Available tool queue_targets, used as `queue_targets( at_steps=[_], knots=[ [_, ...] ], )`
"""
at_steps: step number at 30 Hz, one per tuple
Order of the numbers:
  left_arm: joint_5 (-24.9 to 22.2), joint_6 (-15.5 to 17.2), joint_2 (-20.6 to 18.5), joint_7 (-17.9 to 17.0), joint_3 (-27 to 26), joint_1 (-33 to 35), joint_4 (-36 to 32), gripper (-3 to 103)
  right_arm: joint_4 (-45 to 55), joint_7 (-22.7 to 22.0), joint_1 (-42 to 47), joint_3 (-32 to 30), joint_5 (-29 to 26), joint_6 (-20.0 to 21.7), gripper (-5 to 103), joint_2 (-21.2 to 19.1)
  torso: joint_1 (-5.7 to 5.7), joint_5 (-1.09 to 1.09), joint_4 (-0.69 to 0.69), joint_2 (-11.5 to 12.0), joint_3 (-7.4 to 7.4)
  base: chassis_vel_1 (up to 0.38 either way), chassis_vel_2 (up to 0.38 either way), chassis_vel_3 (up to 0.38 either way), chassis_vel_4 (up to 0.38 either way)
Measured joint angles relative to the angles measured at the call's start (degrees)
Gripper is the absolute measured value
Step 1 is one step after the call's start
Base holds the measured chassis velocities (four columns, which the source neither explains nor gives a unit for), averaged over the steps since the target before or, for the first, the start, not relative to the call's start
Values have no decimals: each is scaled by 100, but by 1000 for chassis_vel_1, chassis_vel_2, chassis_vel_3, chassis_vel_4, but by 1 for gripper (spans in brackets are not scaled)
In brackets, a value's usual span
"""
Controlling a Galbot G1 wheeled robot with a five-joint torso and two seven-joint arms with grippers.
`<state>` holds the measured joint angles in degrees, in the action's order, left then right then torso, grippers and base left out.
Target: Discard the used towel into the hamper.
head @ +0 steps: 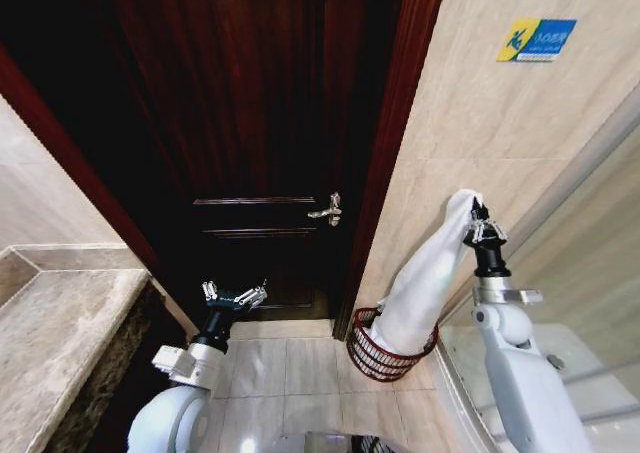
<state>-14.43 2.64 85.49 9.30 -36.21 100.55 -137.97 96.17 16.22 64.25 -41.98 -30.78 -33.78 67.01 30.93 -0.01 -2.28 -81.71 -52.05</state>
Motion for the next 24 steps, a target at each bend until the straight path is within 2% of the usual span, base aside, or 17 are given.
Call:
queue_targets(
  at_steps=[24],
  knots=[
    [0, 0, 0, 0, 0, 0, 0, 100, -561, 167, 414, 92, 40, -334, 1, 559, 0, 0, 0, 0, 0, 0, 0, 0, 0]
  ],
)
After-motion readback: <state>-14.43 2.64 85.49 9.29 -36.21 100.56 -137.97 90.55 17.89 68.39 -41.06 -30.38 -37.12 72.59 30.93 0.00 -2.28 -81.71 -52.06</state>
